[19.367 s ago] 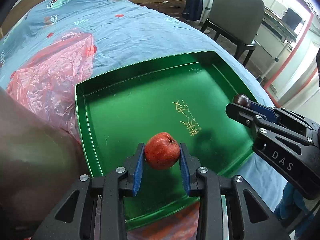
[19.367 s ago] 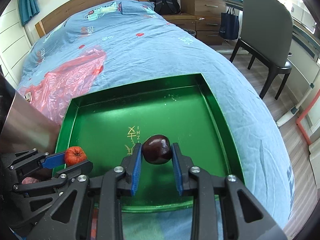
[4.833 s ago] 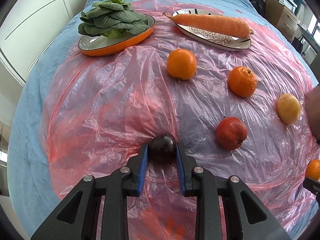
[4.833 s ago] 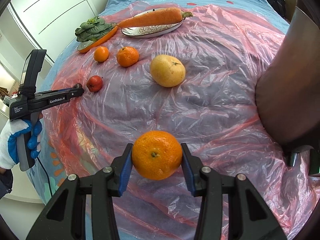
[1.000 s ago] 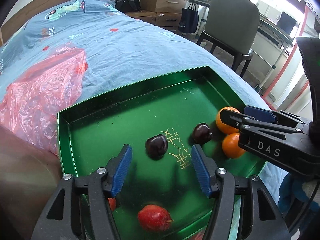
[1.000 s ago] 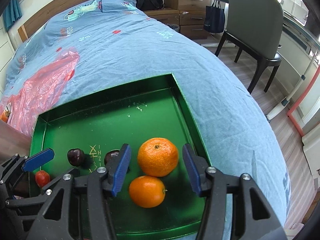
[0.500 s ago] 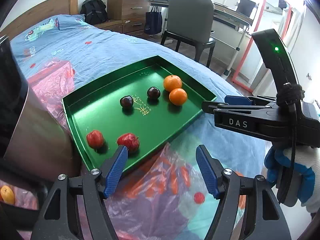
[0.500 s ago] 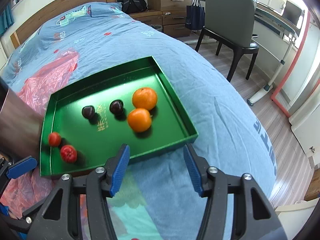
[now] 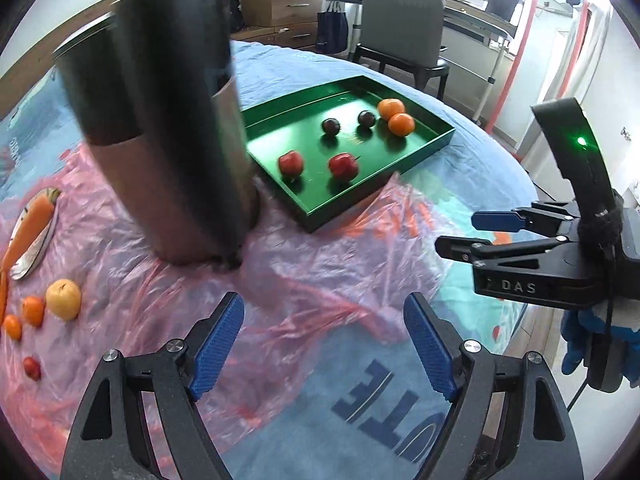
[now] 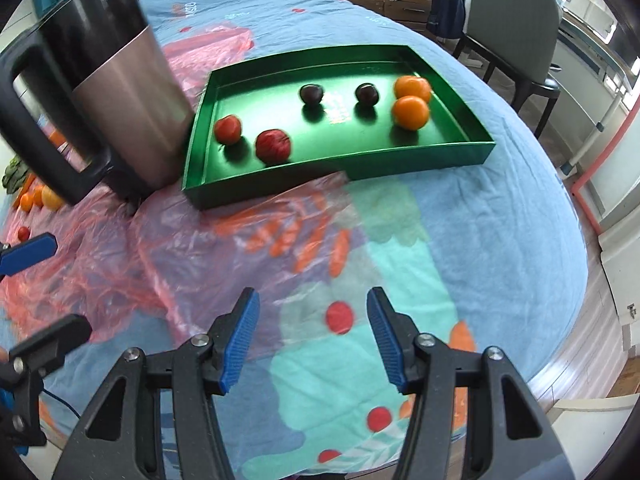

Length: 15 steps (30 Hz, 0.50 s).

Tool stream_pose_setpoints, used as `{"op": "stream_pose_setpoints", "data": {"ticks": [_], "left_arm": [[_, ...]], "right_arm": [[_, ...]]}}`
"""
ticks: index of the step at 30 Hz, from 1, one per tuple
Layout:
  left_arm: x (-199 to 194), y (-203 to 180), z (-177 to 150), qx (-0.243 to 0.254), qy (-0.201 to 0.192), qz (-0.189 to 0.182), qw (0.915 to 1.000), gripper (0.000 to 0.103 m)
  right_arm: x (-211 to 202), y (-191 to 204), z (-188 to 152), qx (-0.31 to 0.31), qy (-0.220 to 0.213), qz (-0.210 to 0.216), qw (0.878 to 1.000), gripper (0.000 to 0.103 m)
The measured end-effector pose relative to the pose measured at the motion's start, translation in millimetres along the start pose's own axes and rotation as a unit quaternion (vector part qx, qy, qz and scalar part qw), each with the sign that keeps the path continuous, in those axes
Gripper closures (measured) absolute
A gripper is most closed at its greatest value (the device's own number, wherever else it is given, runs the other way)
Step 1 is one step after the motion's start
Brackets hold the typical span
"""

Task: Organize fruits
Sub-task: 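Move both open tools back from the tray toward the remaining fruits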

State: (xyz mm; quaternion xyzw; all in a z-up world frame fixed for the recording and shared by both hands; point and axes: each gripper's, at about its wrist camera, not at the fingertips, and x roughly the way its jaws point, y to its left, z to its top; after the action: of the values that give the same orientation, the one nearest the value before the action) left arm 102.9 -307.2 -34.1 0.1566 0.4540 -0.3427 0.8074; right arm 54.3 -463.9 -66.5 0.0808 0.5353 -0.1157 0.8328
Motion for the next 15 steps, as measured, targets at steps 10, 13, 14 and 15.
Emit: {"op": "stream_pose_setpoints", "data": {"ticks": [10, 13, 14, 15], "left_arm": [[-36, 94, -48, -0.087, 0.005, 0.078, 0.9932, 0.025], [-45, 118, -58, -0.108, 0.004, 0.097, 0.9894, 0.026], [-48, 127, -63, -0.117, 0.003, 0.104, 0.9876, 0.026], [-51, 136, -67, -0.129, 0.003, 0.109, 0.9856, 0.026]], "right_arm": [[-5, 99, -28, -0.074, 0.027, 0.059, 0.995, 0.030], [-5, 131, -28, -0.101, 0.028, 0.077, 0.992, 0.030], [-5, 141, -27, -0.109, 0.028, 0.084, 0.990, 0.030], [-5, 152, -27, -0.117, 0.027, 0.090, 0.989, 0.030]]}}
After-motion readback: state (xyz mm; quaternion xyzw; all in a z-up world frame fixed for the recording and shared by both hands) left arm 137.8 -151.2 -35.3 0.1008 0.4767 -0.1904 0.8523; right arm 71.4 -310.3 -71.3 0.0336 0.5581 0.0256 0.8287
